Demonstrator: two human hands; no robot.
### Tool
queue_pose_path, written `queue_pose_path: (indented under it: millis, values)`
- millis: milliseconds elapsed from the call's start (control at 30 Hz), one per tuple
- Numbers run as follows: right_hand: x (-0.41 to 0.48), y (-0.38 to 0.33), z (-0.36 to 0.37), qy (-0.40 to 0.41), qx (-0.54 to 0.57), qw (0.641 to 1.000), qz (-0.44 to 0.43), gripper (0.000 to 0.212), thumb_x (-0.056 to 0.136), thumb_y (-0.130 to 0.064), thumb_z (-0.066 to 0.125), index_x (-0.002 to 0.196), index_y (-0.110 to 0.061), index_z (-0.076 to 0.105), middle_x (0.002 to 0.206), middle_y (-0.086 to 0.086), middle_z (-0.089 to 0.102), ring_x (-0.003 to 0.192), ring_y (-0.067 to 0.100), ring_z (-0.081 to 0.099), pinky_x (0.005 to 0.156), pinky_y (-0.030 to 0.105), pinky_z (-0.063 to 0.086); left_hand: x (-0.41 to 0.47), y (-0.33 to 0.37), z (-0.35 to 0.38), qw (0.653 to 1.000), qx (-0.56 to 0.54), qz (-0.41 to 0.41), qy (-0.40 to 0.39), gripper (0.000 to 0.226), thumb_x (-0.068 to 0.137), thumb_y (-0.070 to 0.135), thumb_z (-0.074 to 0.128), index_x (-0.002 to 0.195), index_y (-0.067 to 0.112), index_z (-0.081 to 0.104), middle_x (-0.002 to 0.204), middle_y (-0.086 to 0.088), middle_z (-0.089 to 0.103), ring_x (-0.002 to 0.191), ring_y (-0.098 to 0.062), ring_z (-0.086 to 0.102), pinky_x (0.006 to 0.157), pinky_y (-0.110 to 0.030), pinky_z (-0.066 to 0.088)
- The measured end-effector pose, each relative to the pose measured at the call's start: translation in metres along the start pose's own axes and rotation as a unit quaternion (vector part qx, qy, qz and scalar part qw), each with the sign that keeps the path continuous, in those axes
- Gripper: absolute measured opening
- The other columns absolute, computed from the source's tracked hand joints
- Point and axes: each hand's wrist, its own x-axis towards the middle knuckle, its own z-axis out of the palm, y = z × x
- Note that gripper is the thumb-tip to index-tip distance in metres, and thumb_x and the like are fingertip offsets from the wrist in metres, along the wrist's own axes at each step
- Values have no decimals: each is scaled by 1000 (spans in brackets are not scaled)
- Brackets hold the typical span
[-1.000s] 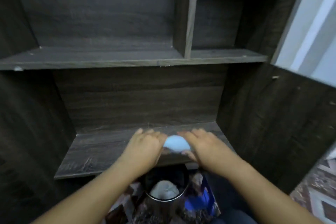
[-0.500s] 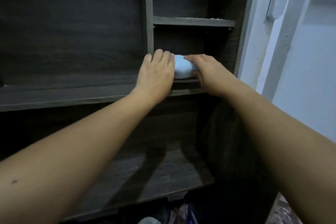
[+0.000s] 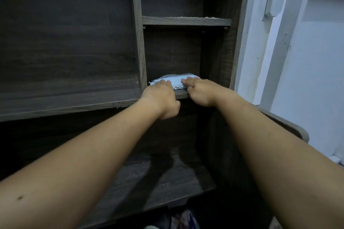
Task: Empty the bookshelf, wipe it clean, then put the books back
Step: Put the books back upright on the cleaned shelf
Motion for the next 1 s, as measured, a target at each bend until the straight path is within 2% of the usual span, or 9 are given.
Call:
queue_pose_path:
  millis: [100, 200, 300, 367, 433, 500, 600, 833, 1000]
  values:
    - [-26, -3, 0, 47, -37, 998, 33, 62, 99, -21, 42, 155, -19, 17, 163, 7, 6, 149, 25, 6, 121, 44, 10, -16, 1, -1, 999, 2, 20, 39, 80, 91, 29, 52, 152, 0, 8, 158, -20, 13, 145, -31, 17, 118, -38, 20]
    - [-76, -3, 11, 93, -41, 994, 49, 60, 96, -22, 48, 152, -20, 27, 161, 6, 18, 148, 25, 14, 120, 43, 18, -49, 12, 3, 992, -20, 60, 108, 78, 88, 29, 55, 151, 4, 17, 155, -16, 26, 142, -27, 27, 116, -36, 23]
    - [-136, -5, 28, 104, -38, 992, 58, 55, 95, -24, 50, 148, -22, 36, 155, 4, 32, 143, 23, 26, 114, 39, 29, -88, 31, 20, 982, -66, 102, 147, 64, 86, 31, 56, 144, 11, 38, 136, -9, 49, 122, -26, 48, 103, -38, 38]
    - [-174, -2, 43, 113, -37, 991, 63, 51, 94, -24, 52, 144, -22, 43, 145, 4, 44, 132, 23, 40, 104, 38, 42, -112, 47, 37, 972, -98, 137, 162, 53, 84, 32, 57, 133, 14, 51, 120, -6, 56, 107, -25, 55, 90, -39, 46]
    - [-210, 5, 60, 105, -55, 991, 69, 47, 92, -24, 53, 138, -23, 51, 131, 4, 54, 118, 25, 50, 92, 39, 49, -134, 67, 57, 963, -115, 178, 168, 44, 81, 32, 60, 122, 13, 59, 108, -5, 60, 95, -25, 58, 79, -39, 48]
    - [-247, 17, 76, 78, -71, 990, 92, 42, 90, -25, 53, 132, -24, 56, 118, 4, 59, 110, 26, 54, 86, 39, 50, -154, 92, 75, 952, -133, 225, 160, 39, 79, 31, 63, 113, 13, 62, 100, -3, 62, 88, -23, 59, 72, -37, 48]
    - [-293, 37, 96, 30, -90, 987, 131, 39, 90, -28, 51, 128, -25, 58, 113, 3, 61, 105, 27, 56, 85, 39, 49, -176, 132, 95, 936, -151, 286, 137, 36, 78, 31, 64, 110, 15, 63, 96, -1, 62, 86, -21, 59, 70, -35, 47]
    - [-376, 105, 160, -64, -84, 967, 231, 38, 93, -27, 51, 131, -28, 54, 124, 1, 59, 114, 25, 53, 89, 36, 41, -204, 226, 148, 920, -153, 361, 24, 27, 80, 28, 56, 103, 14, 62, 96, -3, 61, 87, -27, 57, 72, -39, 49]
    - [-416, 145, 214, -137, -68, 948, 280, 43, 95, -25, 50, 137, -29, 50, 131, 1, 54, 120, 25, 48, 96, 37, 38, -211, 275, 191, 900, -110, 417, -59, 31, 86, 31, 52, 114, 18, 54, 108, -2, 54, 99, -25, 53, 81, -37, 42]
